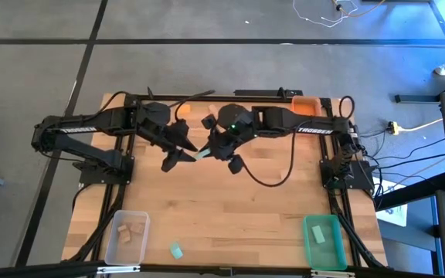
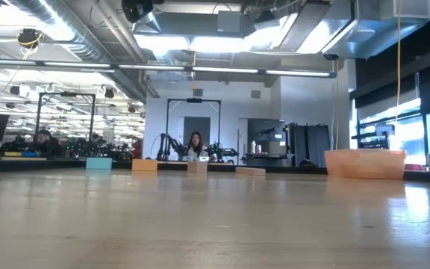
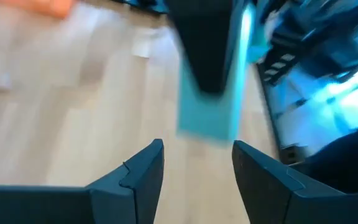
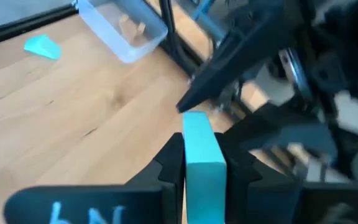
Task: Sort & place blocks by color
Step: Put the blue block into the green bin
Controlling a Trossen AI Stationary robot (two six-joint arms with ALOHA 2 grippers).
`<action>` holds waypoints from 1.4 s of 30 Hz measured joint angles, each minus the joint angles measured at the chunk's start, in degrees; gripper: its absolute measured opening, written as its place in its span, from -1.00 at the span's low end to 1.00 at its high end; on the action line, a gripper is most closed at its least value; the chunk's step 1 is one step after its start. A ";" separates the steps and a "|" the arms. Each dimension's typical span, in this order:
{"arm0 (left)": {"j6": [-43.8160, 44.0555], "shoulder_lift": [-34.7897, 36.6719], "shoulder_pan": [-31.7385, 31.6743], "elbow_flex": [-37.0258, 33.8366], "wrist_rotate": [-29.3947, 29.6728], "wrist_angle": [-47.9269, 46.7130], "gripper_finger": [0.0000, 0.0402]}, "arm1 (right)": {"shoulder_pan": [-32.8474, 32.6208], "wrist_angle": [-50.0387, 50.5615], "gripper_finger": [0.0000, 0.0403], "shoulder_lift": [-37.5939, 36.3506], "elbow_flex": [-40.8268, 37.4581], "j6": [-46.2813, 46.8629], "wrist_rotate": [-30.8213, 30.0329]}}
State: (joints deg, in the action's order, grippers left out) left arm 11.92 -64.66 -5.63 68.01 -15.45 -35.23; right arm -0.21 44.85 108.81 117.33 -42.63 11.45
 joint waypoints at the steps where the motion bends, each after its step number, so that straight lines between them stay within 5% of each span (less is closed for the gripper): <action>1: -1.60 0.00 -0.05 0.00 1.08 -0.52 -0.10 | -0.12 2.02 -0.71 0.00 1.40 1.00 -1.02; 6: -8.02 0.94 -1.55 0.02 8.37 -3.48 -0.10 | -0.87 14.74 -0.71 -0.04 9.81 12.88 -8.50; 11: -9.31 2.01 -3.25 0.07 16.82 -7.52 -0.10 | -2.82 32.34 -0.71 -0.07 17.67 30.55 -22.33; 14: -11.54 3.00 -3.87 -0.09 19.48 -11.19 -0.10 | -4.15 41.43 -0.71 -1.88 16.62 41.58 -23.97; 17: -13.01 3.49 -4.27 0.08 20.51 -10.65 -0.10 | -5.23 44.76 -0.71 -2.95 15.92 54.15 -21.22; 20: -14.68 4.28 -4.66 0.04 20.51 -11.04 -0.10 | -6.78 45.05 -0.71 -4.51 14.74 59.30 -12.02; 26: -15.56 4.11 -4.66 -0.04 20.78 -11.53 -0.10 | -11.65 44.40 -0.71 -8.55 8.59 70.51 -8.40; 34: -15.61 4.09 -4.66 -0.04 20.74 -11.70 -0.10 | -20.07 44.59 -0.71 -21.50 -13.38 96.28 -5.51; 42: -15.26 4.07 -4.66 -0.04 20.73 -11.76 -0.10 | -34.53 41.51 -0.71 -32.35 -37.02 129.96 10.59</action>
State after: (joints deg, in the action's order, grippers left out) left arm -3.33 -60.60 -10.28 67.96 5.28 -47.00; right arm -34.74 86.36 76.47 80.31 87.34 22.03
